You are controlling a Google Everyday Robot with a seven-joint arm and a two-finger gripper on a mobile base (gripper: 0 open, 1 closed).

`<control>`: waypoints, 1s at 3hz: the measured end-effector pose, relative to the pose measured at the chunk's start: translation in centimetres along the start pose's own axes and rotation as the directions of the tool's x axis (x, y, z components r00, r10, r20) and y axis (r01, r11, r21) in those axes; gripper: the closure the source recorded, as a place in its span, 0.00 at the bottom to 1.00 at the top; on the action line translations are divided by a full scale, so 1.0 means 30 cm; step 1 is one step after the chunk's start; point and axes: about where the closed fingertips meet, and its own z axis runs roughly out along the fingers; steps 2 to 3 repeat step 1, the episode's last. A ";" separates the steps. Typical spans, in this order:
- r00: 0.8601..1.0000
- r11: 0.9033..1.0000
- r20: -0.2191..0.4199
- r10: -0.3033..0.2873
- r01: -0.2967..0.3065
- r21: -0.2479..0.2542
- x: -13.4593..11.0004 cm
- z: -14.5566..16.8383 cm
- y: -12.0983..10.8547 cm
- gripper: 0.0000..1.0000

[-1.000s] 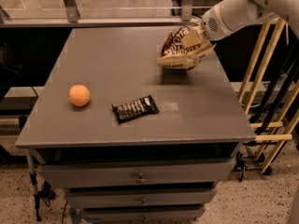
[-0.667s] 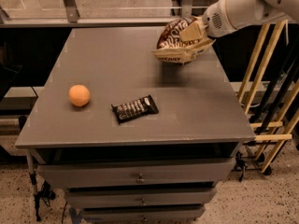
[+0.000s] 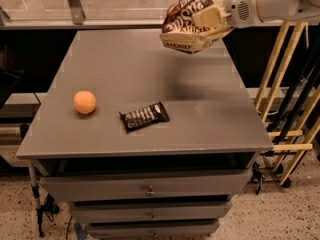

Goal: Pick brown chip bag

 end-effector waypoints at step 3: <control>0.998 0.999 0.029 -0.049 0.049 0.002 -0.038 -0.032 0.022 1.00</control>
Offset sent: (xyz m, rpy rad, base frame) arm 0.0000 0.0000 0.0000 0.0000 0.0000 0.0000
